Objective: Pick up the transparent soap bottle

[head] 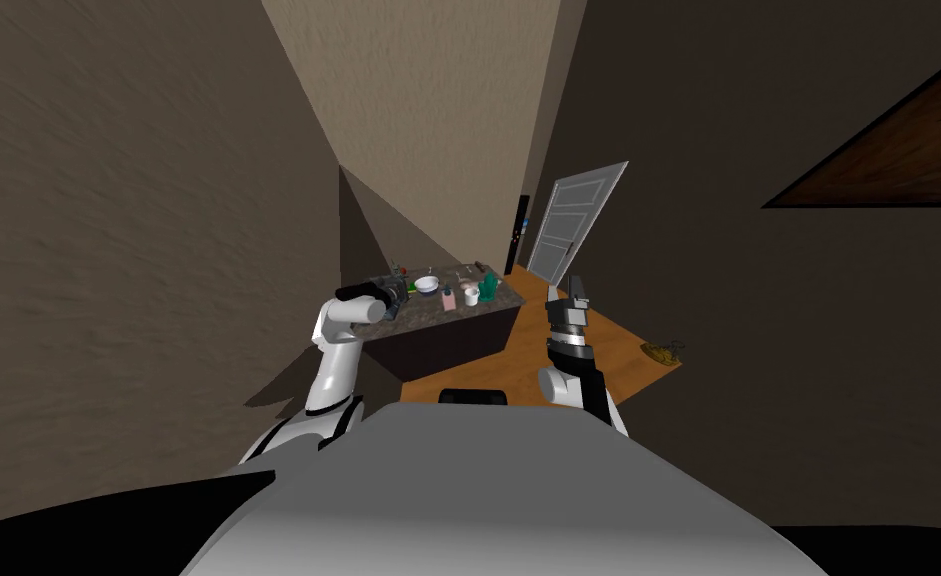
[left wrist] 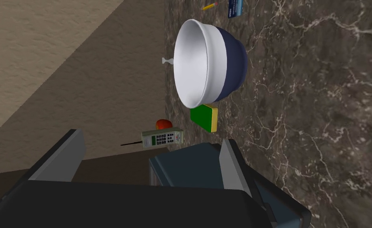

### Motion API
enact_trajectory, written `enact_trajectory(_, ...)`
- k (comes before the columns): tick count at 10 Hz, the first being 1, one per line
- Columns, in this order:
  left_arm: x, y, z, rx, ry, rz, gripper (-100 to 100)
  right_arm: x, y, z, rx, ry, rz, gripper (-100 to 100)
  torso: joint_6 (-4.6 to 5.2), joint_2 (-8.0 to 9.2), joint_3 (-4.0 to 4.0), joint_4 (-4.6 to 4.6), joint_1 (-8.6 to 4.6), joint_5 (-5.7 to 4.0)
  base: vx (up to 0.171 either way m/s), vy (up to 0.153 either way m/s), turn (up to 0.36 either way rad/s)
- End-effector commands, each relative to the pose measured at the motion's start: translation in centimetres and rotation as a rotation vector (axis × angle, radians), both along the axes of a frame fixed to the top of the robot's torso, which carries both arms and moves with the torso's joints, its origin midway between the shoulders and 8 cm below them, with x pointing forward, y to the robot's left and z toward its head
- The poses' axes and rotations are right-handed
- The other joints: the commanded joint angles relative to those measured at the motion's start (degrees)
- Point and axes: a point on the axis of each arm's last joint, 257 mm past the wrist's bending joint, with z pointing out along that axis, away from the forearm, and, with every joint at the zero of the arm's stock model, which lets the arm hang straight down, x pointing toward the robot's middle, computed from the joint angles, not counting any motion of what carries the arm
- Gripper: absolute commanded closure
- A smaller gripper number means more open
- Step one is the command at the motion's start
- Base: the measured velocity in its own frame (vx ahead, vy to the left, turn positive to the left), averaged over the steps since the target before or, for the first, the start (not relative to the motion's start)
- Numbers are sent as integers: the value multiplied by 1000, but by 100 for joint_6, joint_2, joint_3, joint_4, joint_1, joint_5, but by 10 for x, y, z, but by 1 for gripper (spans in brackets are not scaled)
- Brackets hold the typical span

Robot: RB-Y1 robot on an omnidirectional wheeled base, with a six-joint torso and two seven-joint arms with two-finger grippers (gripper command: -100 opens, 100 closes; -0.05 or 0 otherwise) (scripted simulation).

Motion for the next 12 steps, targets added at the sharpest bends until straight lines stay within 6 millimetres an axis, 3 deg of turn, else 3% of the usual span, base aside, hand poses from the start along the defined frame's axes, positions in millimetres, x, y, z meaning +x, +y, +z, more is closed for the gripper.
enact_trajectory(1,0,1,1,5,29,-4,-100,0,0,0,0,0,0,0,0,0,0,0,0,0,34,-67,15)
enact_trajectory(12,-16,6,-27,25,239,-11,-100,0,0,0,0,0,0,0,0,-11,-6,-3,-10,-3,42,-55,7)
